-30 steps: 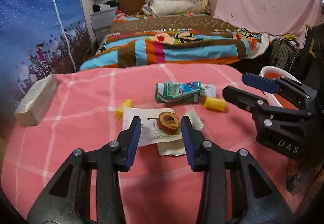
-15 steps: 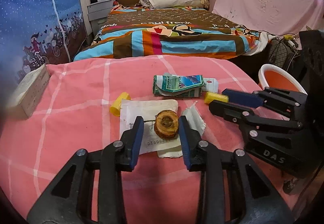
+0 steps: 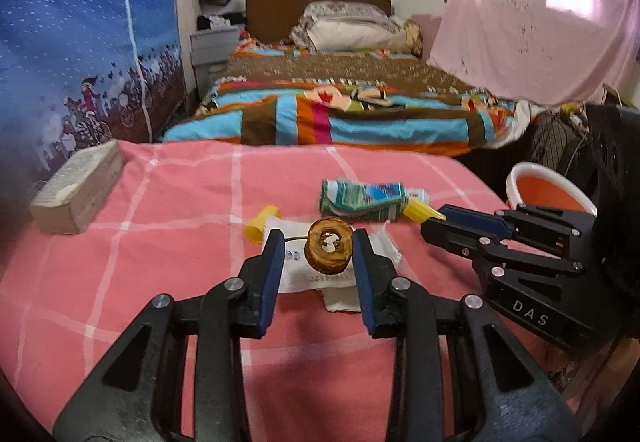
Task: Collect trash
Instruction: 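Grasp the round cracker with the left tool while the right tool grasps the yellow cap, then carry the cracker and yellow cap over the orange bucket and release both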
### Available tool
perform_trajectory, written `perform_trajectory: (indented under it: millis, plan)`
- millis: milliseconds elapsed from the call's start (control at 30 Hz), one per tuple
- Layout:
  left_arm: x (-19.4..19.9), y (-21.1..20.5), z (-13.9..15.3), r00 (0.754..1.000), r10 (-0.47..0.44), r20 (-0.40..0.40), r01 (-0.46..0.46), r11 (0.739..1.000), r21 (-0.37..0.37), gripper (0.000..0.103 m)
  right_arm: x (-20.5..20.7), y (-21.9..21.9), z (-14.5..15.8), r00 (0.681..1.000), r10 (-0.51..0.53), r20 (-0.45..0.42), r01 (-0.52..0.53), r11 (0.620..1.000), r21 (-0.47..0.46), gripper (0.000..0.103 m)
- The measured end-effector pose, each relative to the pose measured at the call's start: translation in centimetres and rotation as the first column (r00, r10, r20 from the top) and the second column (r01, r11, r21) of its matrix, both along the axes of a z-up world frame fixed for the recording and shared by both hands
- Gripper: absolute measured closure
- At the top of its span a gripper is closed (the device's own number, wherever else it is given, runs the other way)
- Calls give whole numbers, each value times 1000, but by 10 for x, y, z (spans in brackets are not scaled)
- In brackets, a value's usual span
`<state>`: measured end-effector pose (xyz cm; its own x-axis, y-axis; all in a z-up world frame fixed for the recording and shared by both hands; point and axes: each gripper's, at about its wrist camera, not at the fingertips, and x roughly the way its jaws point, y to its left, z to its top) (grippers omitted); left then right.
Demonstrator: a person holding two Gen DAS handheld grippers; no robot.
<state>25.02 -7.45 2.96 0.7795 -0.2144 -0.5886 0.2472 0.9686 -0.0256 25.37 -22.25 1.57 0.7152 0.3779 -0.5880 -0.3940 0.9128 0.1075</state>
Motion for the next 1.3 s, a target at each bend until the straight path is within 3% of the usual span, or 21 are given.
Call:
perform_trajectory:
  millis: [133,267,400,500,800,1300]
  plan:
    - [-8,4,8,998,24,61,-23,1000,-17,65,-11,-3,9,997,-11,72,10,1000,26,88]
    - [-20,4,20,991,44,125,-37,998,-57,65,-33,-9,24,976,-26,218,7,996,85,88]
    - [-32,1,35,978,58,198,-35,992,-120,65,-59,-17,43,917,-60,395,0,988,151,88]
    - [-41,-8,50,960,64,272,-28,991,-134,65,-72,-27,57,871,-107,480,15,982,190,88]
    - [-62,-38,77,912,17,410,41,991,-130,65,-93,-65,76,794,-235,561,84,956,281,88]
    - [-78,-117,84,871,-178,458,228,972,-56,65,-122,-133,80,724,-407,556,224,902,369,89]
